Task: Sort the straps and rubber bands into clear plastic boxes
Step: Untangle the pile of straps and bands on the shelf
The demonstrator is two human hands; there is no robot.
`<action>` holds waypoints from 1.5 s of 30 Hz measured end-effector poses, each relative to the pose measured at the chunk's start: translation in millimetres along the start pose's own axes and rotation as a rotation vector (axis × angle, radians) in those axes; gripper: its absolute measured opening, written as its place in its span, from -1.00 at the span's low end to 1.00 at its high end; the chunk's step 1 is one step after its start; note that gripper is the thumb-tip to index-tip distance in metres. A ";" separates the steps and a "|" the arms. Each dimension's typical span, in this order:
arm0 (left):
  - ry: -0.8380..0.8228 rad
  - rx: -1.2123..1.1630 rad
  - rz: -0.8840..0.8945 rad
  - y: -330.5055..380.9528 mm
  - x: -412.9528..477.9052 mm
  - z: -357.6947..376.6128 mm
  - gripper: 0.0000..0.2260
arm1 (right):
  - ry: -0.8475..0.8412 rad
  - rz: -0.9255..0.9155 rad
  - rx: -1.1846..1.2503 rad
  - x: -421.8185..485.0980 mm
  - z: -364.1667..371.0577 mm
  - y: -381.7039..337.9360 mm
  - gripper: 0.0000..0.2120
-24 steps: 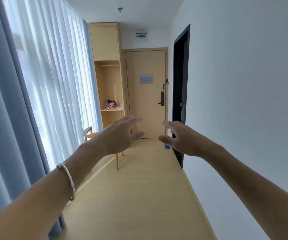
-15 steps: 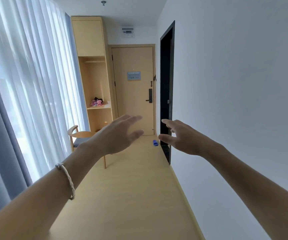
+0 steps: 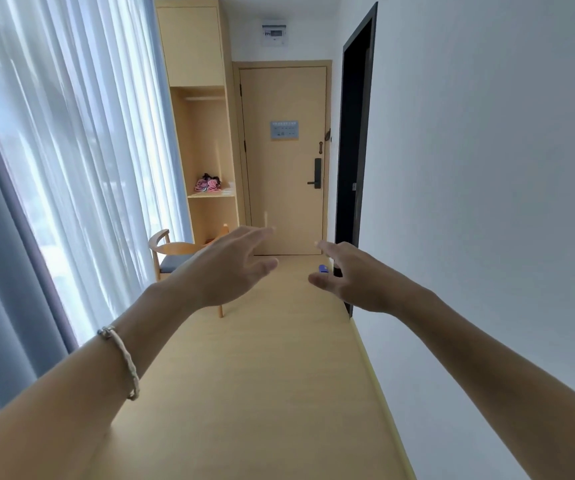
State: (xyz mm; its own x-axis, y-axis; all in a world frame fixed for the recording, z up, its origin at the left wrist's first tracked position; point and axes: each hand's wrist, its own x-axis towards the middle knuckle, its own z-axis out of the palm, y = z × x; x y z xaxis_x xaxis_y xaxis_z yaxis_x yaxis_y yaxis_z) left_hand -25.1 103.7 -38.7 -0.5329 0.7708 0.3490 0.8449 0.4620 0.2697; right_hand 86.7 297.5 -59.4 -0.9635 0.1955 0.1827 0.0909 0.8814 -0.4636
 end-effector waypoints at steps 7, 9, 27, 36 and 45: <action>0.013 -0.020 -0.040 -69.9 53.6 23.3 -0.47 | -0.050 -0.003 -0.027 83.4 23.2 17.4 -0.32; 0.018 -0.045 -0.046 -95.8 77.7 25.4 -0.47 | -0.053 0.001 -0.044 115.0 25.2 21.2 -0.32; -0.048 -0.098 -0.056 -283.9 294.7 53.0 -0.46 | -0.065 0.070 -0.055 395.8 49.8 68.6 -0.30; -0.067 -0.047 -0.087 -367.5 413.4 86.9 -0.47 | -0.060 0.000 -0.045 549.0 73.4 120.0 -0.31; -0.010 0.052 -0.152 -461.5 567.2 80.7 -0.48 | -0.007 -0.092 -0.013 754.4 54.0 161.6 -0.35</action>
State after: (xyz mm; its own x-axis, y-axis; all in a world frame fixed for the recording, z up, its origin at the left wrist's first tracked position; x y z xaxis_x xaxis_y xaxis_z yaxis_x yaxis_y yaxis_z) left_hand -713.4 363.1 -37.7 -0.6545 0.6944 0.2990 0.7560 0.5954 0.2719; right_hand -639.2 564.1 -43.3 -0.9698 0.1106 0.2174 0.0056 0.9011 -0.4335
